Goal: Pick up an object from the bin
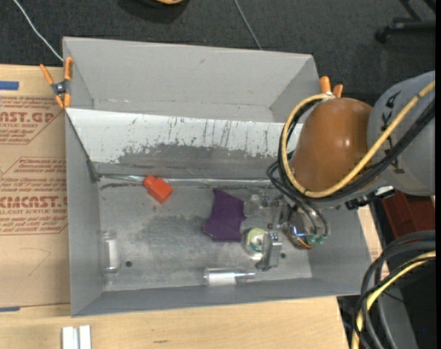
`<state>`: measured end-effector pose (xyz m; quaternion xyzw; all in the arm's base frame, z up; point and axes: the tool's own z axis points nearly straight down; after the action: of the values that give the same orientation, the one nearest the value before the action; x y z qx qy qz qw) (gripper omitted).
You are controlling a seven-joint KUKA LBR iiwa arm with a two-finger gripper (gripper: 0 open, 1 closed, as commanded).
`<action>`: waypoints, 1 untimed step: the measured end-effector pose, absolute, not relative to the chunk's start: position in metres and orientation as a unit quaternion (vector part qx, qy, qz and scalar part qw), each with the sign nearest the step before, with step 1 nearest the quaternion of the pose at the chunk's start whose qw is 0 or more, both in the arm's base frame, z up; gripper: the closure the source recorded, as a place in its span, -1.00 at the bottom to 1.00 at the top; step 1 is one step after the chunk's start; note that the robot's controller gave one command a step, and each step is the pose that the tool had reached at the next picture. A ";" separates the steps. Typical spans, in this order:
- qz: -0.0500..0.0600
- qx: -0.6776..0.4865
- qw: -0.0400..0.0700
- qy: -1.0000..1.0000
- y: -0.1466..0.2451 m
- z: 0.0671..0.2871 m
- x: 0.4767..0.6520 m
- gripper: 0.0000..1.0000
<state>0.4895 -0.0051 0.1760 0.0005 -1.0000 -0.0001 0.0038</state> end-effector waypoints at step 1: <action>0.000 0.000 0.000 -1.000 -0.005 0.180 0.491 -1.00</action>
Offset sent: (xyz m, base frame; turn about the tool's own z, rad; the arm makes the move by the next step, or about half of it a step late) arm 0.0845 0.0020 -0.1060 -0.0916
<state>0.4913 -0.0052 0.1802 0.0005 -1.0000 0.0000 -0.0003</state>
